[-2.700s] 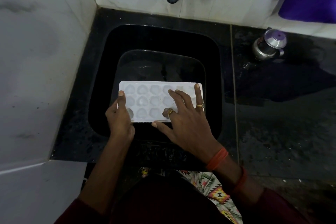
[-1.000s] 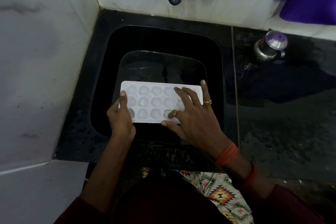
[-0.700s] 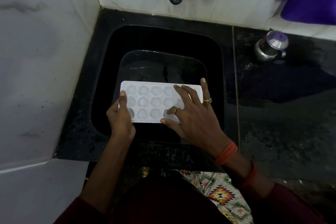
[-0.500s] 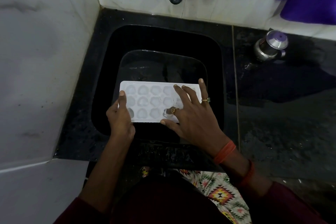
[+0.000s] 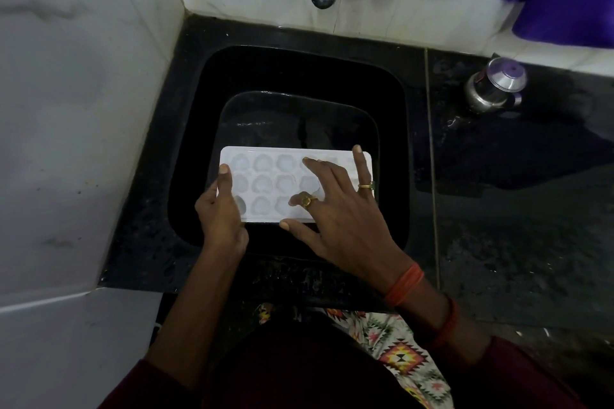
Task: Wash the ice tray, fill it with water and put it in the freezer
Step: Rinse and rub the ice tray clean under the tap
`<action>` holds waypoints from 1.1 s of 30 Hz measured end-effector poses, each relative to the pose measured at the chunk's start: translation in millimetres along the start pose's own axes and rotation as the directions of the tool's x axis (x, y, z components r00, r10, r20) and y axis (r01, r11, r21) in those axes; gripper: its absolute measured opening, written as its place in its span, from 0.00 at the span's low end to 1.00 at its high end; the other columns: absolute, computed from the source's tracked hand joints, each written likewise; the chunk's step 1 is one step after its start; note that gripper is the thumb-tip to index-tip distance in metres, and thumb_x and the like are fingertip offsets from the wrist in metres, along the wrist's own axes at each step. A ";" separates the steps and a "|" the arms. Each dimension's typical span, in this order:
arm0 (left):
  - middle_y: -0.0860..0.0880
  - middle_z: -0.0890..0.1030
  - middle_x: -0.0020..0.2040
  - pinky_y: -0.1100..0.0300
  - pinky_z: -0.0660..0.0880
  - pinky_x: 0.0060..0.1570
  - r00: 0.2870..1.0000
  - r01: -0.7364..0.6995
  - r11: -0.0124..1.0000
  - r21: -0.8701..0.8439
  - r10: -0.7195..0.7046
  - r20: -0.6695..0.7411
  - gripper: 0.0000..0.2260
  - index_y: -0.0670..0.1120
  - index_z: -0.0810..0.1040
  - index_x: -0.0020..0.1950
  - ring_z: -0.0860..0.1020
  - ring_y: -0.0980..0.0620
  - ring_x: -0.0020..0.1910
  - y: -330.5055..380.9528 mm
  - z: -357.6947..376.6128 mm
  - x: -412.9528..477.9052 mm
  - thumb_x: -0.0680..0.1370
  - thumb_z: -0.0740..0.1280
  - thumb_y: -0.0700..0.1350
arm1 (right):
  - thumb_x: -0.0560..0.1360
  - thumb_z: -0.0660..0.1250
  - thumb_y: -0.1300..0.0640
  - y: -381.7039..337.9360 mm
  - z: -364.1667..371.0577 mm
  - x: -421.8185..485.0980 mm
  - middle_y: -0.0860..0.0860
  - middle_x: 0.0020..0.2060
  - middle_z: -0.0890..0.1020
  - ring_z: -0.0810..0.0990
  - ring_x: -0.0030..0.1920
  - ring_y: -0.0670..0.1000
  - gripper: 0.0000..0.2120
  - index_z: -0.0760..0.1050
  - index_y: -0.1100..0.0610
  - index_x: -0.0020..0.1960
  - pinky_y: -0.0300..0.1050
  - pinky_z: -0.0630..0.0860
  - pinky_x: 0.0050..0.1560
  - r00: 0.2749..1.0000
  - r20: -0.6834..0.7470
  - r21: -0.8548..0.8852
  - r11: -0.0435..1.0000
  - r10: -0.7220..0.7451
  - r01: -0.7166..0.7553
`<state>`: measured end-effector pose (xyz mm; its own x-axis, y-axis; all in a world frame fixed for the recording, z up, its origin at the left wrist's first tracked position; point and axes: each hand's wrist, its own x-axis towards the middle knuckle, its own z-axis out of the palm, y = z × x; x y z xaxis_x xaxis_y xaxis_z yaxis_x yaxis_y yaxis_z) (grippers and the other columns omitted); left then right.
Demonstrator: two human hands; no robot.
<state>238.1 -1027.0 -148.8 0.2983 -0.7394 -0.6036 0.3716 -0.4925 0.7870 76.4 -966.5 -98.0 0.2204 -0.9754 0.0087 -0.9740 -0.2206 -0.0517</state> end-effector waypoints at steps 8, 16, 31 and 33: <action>0.46 0.87 0.51 0.42 0.83 0.50 1.000 0.015 1.000 0.001 -0.015 0.005 0.12 0.45 0.83 0.52 0.86 0.45 0.49 -0.9 -0.4 -1.8 0.81 0.68 0.53 | 0.79 0.54 0.32 -2.4 0.8 3.6 0.58 0.73 0.71 0.68 0.74 0.58 0.26 0.84 0.47 0.55 0.66 0.38 0.78 0.993 0.071 -0.057 0.994 -0.093 0.097; 0.46 0.87 0.50 0.40 0.82 0.51 0.999 0.031 1.000 0.001 -0.031 -0.008 0.11 0.46 0.83 0.51 0.86 0.45 0.49 -2.0 0.6 -0.5 0.81 0.68 0.53 | 0.79 0.57 0.33 -1.9 1.1 6.0 0.59 0.72 0.73 0.70 0.73 0.59 0.24 0.84 0.48 0.53 0.67 0.41 0.78 0.991 0.044 -0.050 0.991 -0.124 0.126; 0.49 0.87 0.46 0.51 0.84 0.42 1.000 0.019 1.000 0.004 -0.019 -0.007 0.12 0.45 0.83 0.50 0.86 0.47 0.46 1.2 1.0 1.6 0.81 0.68 0.53 | 0.80 0.55 0.32 -5.7 3.9 11.2 0.57 0.71 0.74 0.70 0.72 0.56 0.26 0.84 0.48 0.53 0.65 0.39 0.78 0.993 -0.001 -0.020 0.993 -0.119 0.119; 0.49 0.87 0.46 0.51 0.84 0.42 1.000 0.019 1.000 0.007 -0.019 -0.007 0.12 0.45 0.83 0.51 0.86 0.48 0.46 1.7 1.3 2.2 0.81 0.68 0.53 | 0.80 0.54 0.32 -6.9 4.9 11.2 0.57 0.72 0.73 0.70 0.73 0.56 0.27 0.84 0.48 0.54 0.66 0.39 0.78 0.993 0.008 -0.021 0.993 -0.118 0.118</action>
<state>238.3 -1030.1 -148.5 0.2972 -0.7270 -0.6189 0.3710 -0.5094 0.7765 85.9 -975.9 -102.4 0.3343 -0.9424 0.0067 -0.9420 -0.3344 -0.0290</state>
